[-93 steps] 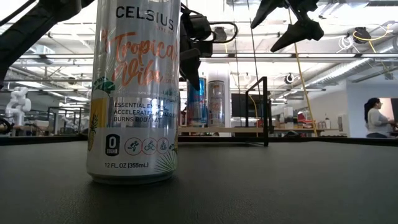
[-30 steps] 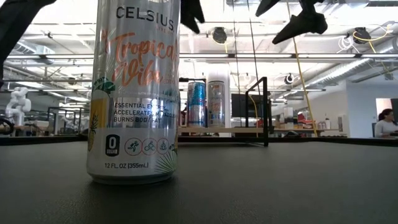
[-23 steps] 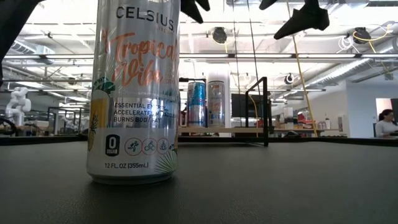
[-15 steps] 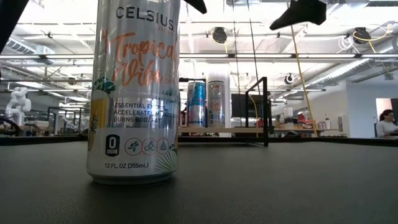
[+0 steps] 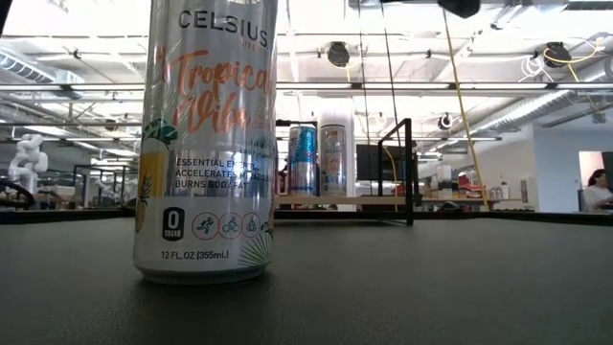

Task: Place canned beverage on shelf
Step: Put the white-yellow soda can aligned with the other white-yellow soda can on the shelf

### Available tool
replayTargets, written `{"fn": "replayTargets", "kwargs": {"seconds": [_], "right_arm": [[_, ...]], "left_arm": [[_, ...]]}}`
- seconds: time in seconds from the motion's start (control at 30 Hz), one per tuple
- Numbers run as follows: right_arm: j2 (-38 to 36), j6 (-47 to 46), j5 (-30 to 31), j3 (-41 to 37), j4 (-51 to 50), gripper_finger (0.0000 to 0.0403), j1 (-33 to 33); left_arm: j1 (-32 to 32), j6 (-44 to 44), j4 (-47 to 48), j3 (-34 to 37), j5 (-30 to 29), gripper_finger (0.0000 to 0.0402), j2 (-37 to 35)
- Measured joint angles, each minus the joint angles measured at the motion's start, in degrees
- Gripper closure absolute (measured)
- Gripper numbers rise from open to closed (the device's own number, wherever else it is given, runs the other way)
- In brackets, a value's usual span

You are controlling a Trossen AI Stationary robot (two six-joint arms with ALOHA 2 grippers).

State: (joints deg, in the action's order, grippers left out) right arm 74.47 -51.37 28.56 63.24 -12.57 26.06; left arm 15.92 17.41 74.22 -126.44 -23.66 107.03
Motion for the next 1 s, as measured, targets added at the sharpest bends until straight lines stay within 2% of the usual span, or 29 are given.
{"fn": "replayTargets", "kwargs": {"seconds": [0.17, 0.37, 0.53, 0.73, 1.0], "right_arm": [[3.9, 0.6, 1.2, 0.0, 5.0, 0.0046, 0.3], [8.1, 1.2, 1.6, 0.0, 11.2, 0.0046, 0.4], [12.1, 4.8, 1.3, 0.0, 20.5, 0.0046, 1.8], [17.2, 9.7, -4.6, 0.0, 31.1, 0.0046, 3.3], [25.1, 15.2, -4.8, 0.0, 37.3, 0.0046, 4.8]], "left_arm": [[2.1, 3.1, -7.0, 13.0, 0.4, 0.0128, -6.7], [7.0, 10.9, -19.2, 33.5, 2.1, 0.0128, -17.9], [11.7, 16.6, -28.6, 46.9, 0.2, 0.0128, -27.0], [16.7, 18.3, -36.3, 56.0, -0.4, 0.0128, -30.7], [21.7, 17.0, -41.6, 63.6, 0.3, 0.0128, -29.9]]}}
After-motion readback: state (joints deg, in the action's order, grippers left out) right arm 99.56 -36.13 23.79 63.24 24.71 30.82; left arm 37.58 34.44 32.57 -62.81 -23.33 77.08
